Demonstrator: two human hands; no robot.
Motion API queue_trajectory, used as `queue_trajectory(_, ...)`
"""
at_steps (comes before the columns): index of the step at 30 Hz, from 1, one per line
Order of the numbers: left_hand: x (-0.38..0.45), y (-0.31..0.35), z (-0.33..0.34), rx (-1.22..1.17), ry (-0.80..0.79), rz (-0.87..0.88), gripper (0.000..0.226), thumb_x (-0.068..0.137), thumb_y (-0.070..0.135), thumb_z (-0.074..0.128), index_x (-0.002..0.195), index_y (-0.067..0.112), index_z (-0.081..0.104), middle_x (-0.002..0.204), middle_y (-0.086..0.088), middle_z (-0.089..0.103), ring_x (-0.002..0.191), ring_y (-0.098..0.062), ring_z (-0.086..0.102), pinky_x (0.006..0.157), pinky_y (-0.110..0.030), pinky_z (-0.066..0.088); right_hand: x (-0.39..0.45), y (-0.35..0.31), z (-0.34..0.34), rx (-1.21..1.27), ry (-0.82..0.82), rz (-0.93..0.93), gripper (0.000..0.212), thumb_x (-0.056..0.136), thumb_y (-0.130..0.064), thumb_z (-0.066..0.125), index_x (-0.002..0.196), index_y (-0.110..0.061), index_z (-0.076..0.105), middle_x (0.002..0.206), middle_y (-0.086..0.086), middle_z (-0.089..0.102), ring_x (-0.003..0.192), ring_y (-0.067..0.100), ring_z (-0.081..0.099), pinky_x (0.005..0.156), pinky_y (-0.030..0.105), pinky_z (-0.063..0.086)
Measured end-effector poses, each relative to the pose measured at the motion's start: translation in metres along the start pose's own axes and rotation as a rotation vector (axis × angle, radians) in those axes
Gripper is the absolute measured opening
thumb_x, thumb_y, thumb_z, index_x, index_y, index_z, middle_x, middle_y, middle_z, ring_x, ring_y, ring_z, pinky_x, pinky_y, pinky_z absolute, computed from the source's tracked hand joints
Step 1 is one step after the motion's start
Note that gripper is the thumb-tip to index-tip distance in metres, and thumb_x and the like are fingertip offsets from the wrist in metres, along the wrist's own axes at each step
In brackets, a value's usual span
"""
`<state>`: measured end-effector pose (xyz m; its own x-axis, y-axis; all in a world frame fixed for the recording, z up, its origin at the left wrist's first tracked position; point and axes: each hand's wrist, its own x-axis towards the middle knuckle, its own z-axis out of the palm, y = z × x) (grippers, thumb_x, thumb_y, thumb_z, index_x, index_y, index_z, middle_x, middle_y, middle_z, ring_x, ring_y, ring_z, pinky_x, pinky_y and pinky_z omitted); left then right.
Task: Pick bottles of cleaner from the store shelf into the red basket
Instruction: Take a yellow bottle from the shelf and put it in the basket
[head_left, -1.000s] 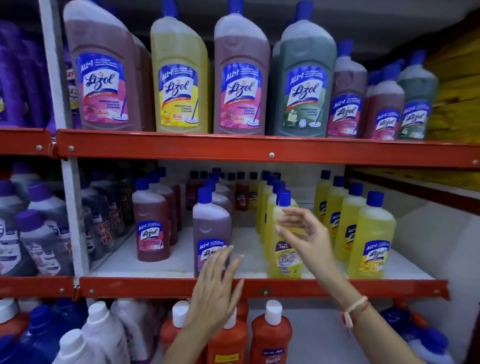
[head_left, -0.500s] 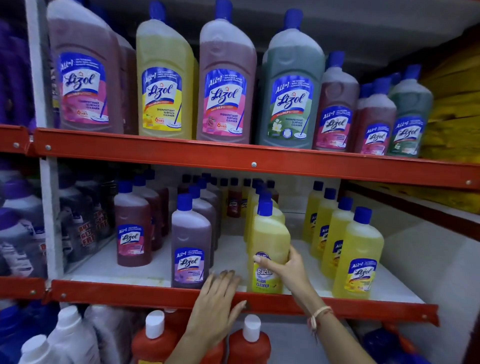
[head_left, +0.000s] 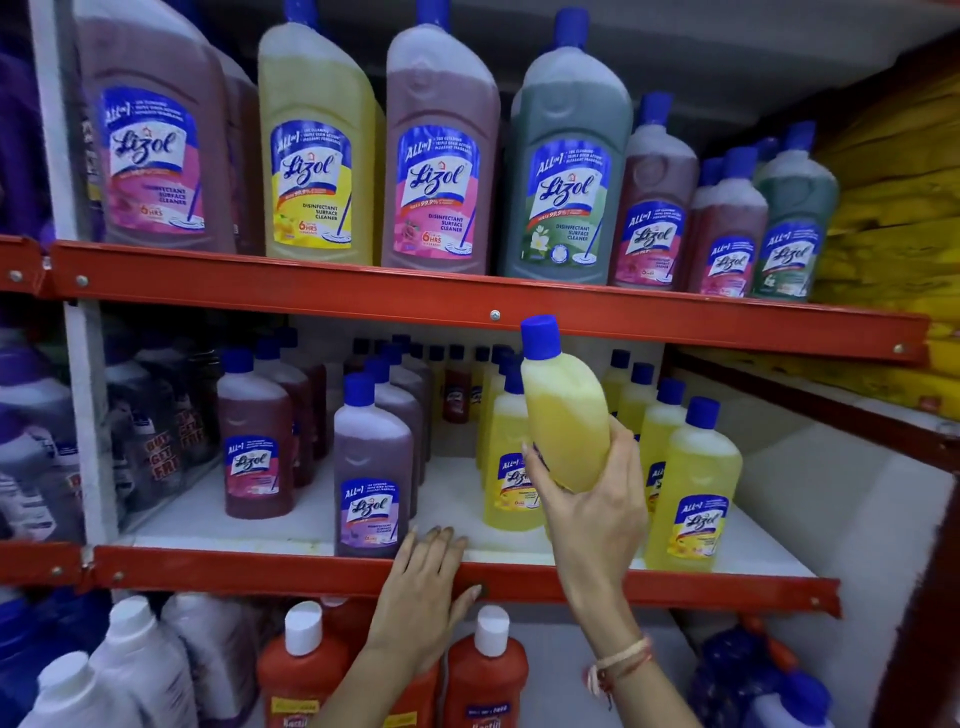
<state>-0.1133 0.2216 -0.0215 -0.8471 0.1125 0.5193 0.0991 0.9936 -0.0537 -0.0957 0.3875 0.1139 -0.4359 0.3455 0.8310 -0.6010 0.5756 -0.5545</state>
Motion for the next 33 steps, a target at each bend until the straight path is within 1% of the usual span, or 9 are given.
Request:
queue_trajectory(5, -0.004, -0.001, -0.001, 0.011, 0.029, 0.029, 0.055, 0.088, 0.052, 0.035, 0.121, 0.013, 0.056, 0.121, -0.009, 0.064, 0.117, -0.025, 0.055, 0.104, -0.043, 0.022, 0.011, -0.016, -0.033, 0.57, -0.308, 0.245, 0.066, 0.057, -0.035, 0.09, 0.113, -0.025, 0.056, 0.104, 0.001, 0.071, 0.095, 0.017, 0.069, 0.076, 0.027, 0.057)
queue_trajectory(10, -0.003, -0.009, -0.002, -0.002, -0.053, 0.05, 0.061, 0.083, 0.053, 0.037, 0.118, 0.009, 0.059, 0.117, -0.012, 0.066, 0.112, -0.028, 0.059, 0.105, -0.04, 0.015, 0.014, -0.024, -0.045, 1.016, -0.652, 0.48, 0.073, 0.038, -0.04, 0.093, 0.102, -0.016, 0.067, 0.092, 0.012, 0.077, 0.084, 0.032, 0.073, 0.069, 0.039, 0.059)
queue_trajectory(14, -0.003, -0.01, -0.004, -0.042, -0.135, 0.046, 0.073, 0.094, 0.049, 0.004, 0.118, 0.009, 0.061, 0.116, -0.013, 0.066, 0.111, -0.03, 0.06, 0.11, -0.039, 0.004, 0.012, -0.03, -0.05, 1.187, -0.874, 0.44, 0.065, 0.036, -0.046, 0.094, 0.088, -0.013, 0.073, 0.077, 0.008, 0.077, 0.067, 0.022, 0.072, 0.063, 0.036, 0.062)
queue_trajectory(17, -0.006, -0.006, -0.022, -0.092, -0.187, 0.051, 0.087, 0.089, 0.057, -0.008, 0.123, 0.011, 0.057, 0.123, -0.01, 0.063, 0.118, -0.026, 0.055, 0.113, -0.035, -0.006, 0.008, -0.033, -0.055, 1.181, -0.924, 0.421, 0.065, 0.037, -0.045, 0.094, 0.09, -0.013, 0.073, 0.078, 0.008, 0.076, 0.069, 0.023, 0.071, 0.067, 0.042, 0.06)
queue_trajectory(19, -0.01, -0.004, -0.034, -0.264, -0.098, 0.046, 0.097, 0.077, 0.075, -0.01, 0.14, 0.017, 0.037, 0.148, -0.006, 0.037, 0.139, -0.017, 0.027, 0.115, -0.035, -0.01, 0.006, -0.032, -0.059, 1.14, -0.915, 0.422, 0.065, 0.036, -0.044, 0.095, 0.089, -0.014, 0.073, 0.08, 0.009, 0.076, 0.07, 0.024, 0.072, 0.068, 0.042, 0.06)
queue_trajectory(21, -0.011, 0.002, -0.06, -0.592, -0.13, -0.044, 0.091, 0.074, 0.082, 0.003, 0.142, 0.028, 0.029, 0.156, 0.002, 0.018, 0.142, -0.006, 0.006, 0.117, -0.04, -0.005, 0.002, -0.029, -0.064, 1.068, -0.887, 0.431, 0.067, 0.032, -0.044, 0.095, 0.088, -0.014, 0.074, 0.082, 0.01, 0.077, 0.073, 0.026, 0.073, 0.067, 0.038, 0.061)
queue_trajectory(25, -0.015, 0.02, -0.134, -1.147, 0.078, -0.054, 0.054, 0.079, 0.076, 0.023, 0.124, 0.053, 0.044, 0.146, 0.023, 0.033, 0.133, 0.011, 0.021, 0.114, -0.031, 0.019, -0.011, -0.02, -0.07, 0.891, -0.84, 0.445, 0.073, 0.03, -0.046, 0.095, 0.092, -0.014, 0.072, 0.092, 0.017, 0.077, 0.084, 0.032, 0.073, 0.07, 0.037, 0.061)
queue_trajectory(30, -0.02, 0.042, -0.185, -1.394, 0.009, 0.154, 0.044, 0.082, 0.058, 0.054, 0.118, 0.034, 0.059, 0.132, 0.011, 0.053, 0.124, -0.009, 0.046, 0.101, -0.036, 0.041, -0.041, -0.01, -0.075, 0.769, -0.849, 0.438, 0.055, 0.046, -0.026, 0.093, 0.096, -0.02, 0.07, 0.092, 0.009, 0.078, 0.084, 0.022, 0.073, 0.068, 0.028, 0.058)
queue_trajectory(33, -0.025, 0.049, -0.174, -1.387, -0.029, 0.064, 0.044, 0.067, 0.039, 0.079, 0.107, 0.026, 0.064, 0.111, 0.001, 0.066, 0.102, -0.015, 0.064, 0.089, -0.042, 0.053, -0.068, 0.003, -0.077, 0.719, -0.871, 0.47, 0.054, 0.058, -0.002, 0.088, 0.102, -0.02, 0.063, 0.088, -0.004, 0.078, 0.083, 0.01, 0.073, 0.067, 0.021, 0.056)
